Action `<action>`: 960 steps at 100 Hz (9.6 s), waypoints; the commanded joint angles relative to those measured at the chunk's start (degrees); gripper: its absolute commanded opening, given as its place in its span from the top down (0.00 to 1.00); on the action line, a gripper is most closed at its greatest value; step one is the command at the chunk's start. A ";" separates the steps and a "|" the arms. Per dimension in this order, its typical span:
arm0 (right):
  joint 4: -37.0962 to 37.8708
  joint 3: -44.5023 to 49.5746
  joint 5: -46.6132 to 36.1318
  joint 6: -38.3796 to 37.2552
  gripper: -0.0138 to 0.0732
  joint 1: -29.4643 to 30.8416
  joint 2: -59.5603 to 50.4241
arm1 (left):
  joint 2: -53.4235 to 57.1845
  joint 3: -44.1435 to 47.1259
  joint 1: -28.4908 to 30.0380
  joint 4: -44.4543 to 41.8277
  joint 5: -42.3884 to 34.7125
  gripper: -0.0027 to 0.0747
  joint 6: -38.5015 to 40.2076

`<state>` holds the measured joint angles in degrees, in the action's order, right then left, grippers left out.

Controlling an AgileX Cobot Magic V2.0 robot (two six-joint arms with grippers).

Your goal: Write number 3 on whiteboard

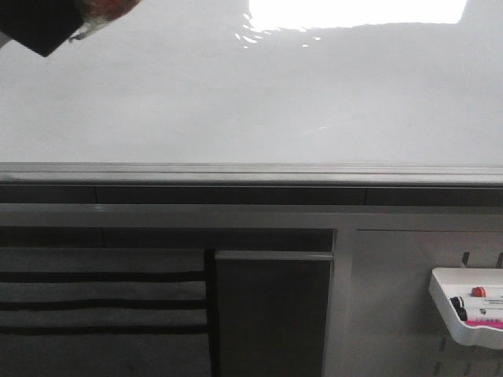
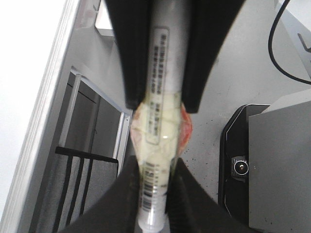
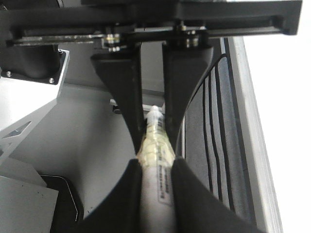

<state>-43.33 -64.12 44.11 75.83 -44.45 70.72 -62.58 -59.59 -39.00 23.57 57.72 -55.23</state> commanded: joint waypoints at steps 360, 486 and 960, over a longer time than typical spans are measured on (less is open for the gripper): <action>15.25 4.14 -6.63 -40.61 0.87 11.31 -6.59 | 17.75 20.10 20.33 10.54 -29.85 0.66 13.31; 15.71 6.94 -13.08 0.49 0.87 1.38 -13.39 | 0.70 4.91 0.31 7.81 -23.25 0.66 -8.04; 57.63 29.77 -22.02 -91.79 0.77 24.51 -44.95 | 30.05 32.54 29.21 -9.17 -54.48 0.71 36.27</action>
<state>13.01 -34.54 28.47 -15.70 -20.22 26.36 -33.12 -26.64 -9.20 13.16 11.29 -19.57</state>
